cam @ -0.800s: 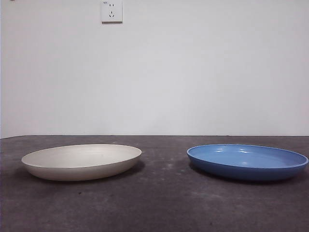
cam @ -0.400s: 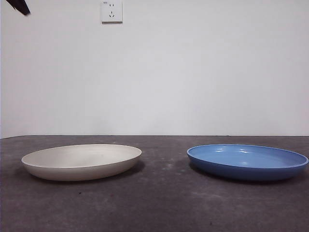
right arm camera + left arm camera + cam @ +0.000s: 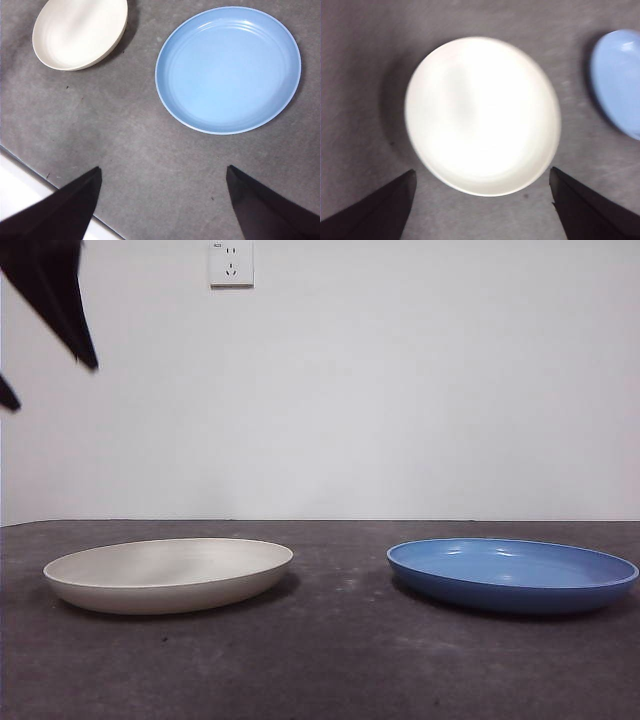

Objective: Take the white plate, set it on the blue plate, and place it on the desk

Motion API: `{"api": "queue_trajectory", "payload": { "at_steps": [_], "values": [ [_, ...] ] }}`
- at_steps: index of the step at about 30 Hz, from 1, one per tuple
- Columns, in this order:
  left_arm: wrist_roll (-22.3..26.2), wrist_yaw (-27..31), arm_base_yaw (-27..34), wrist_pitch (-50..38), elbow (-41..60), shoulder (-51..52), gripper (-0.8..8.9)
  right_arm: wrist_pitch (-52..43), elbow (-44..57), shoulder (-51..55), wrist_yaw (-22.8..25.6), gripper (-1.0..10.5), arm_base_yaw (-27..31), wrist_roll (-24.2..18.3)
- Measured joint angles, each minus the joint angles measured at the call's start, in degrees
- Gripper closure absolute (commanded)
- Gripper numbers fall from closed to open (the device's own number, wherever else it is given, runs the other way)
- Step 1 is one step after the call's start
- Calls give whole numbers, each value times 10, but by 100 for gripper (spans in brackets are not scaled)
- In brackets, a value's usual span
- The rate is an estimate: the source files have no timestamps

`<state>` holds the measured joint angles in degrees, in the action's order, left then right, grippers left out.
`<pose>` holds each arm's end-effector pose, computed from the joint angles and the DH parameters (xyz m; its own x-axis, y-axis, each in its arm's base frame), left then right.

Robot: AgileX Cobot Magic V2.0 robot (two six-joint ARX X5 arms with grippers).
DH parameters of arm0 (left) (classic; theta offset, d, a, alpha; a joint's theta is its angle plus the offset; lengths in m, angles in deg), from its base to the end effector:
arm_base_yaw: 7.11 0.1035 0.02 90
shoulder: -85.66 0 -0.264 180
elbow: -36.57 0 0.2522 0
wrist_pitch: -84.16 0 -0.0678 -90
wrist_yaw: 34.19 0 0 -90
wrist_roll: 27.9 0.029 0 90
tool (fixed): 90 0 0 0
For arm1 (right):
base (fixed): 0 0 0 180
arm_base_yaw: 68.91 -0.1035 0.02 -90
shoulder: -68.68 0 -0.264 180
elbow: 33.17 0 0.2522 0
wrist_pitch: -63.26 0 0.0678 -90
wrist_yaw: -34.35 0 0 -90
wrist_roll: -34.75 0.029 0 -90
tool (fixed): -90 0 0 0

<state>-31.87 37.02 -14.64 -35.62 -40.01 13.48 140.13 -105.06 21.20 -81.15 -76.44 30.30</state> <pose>0.2408 -0.0413 0.2954 0.4851 -0.3890 -0.7832 0.2459 0.9201 -0.3047 0.1257 0.0292 0.3278 0.4888 0.4989 -0.7157 -0.4382 0.8498 0.2931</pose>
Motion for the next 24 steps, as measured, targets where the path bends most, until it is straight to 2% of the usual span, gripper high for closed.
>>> {"api": "queue_trajectory", "payload": {
  "at_steps": [16, 24],
  "values": [
    [0, 69, 0, -104, 0, -169, 398, -1, 0, 0, 0, 545, 0, 0],
    [0, 71, 0, -144, -1, -229, 399, -1, 0, 0, 0, 545, 0, 0]
  ]
}}
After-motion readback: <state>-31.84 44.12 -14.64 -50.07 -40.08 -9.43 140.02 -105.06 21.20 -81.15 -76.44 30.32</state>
